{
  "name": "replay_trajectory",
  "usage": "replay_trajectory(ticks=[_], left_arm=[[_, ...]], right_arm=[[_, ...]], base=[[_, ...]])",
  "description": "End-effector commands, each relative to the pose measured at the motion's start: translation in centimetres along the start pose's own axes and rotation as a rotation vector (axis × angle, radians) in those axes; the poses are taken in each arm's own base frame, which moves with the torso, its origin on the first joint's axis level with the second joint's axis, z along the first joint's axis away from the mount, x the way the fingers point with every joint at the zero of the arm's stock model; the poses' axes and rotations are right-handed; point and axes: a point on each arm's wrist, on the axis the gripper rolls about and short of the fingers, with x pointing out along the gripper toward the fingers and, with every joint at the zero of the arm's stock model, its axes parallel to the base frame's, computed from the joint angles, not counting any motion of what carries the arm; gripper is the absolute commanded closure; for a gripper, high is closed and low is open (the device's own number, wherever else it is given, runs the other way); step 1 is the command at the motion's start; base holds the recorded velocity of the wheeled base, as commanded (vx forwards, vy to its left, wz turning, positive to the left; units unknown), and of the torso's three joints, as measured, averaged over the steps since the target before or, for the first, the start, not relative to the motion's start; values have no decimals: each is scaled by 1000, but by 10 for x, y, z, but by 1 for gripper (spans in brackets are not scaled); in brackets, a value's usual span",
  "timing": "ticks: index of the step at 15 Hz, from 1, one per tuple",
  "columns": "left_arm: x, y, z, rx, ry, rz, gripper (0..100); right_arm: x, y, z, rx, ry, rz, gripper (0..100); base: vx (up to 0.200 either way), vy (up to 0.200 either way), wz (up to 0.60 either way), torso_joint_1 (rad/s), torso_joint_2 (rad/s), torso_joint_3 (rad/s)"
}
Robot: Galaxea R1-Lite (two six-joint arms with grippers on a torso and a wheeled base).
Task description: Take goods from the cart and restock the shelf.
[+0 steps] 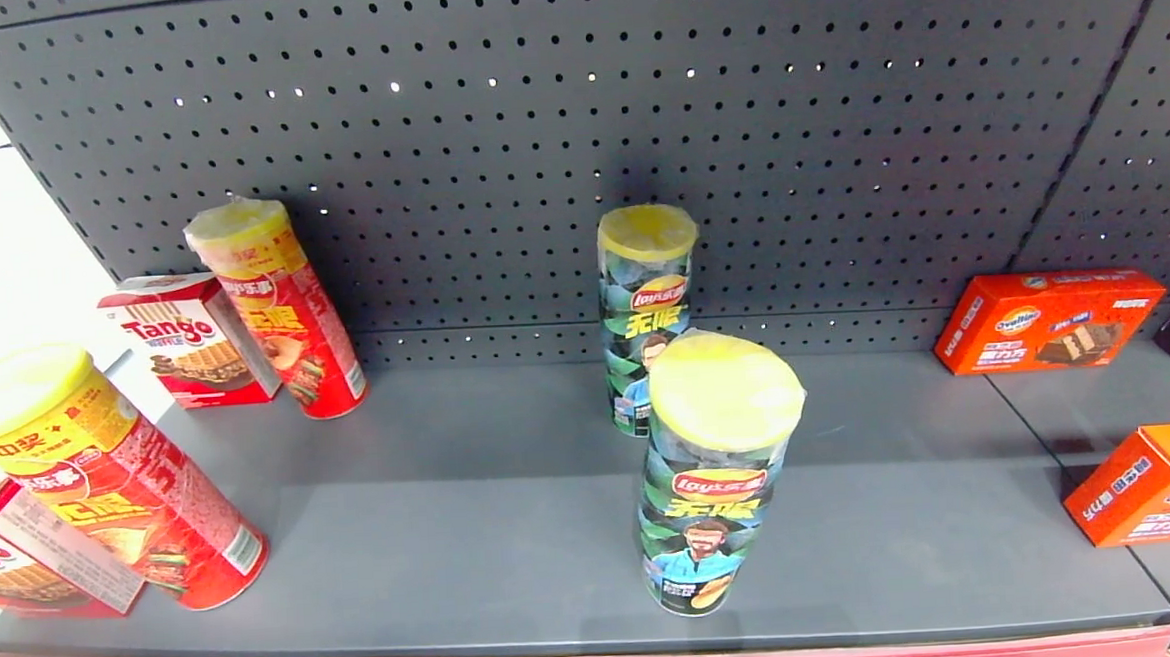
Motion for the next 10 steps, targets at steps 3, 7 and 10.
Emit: replay_trajectory(ticks=[3, 7, 10], left_arm=[[1, 0, 0, -2, 11, -10, 0], [1, 0, 0, -2, 7, -7, 0], [2, 0, 1, -5, 29, -12, 0]], right_arm=[[0, 0, 0, -3, 2, 7, 0], [36, 0, 104, 1, 22, 47, 0], [78, 8, 117, -131, 171, 210, 0]], base=[[0, 0, 0, 0, 0, 0], [0, 0, 0, 0, 0, 0], [0, 0, 0, 0, 0, 0]])
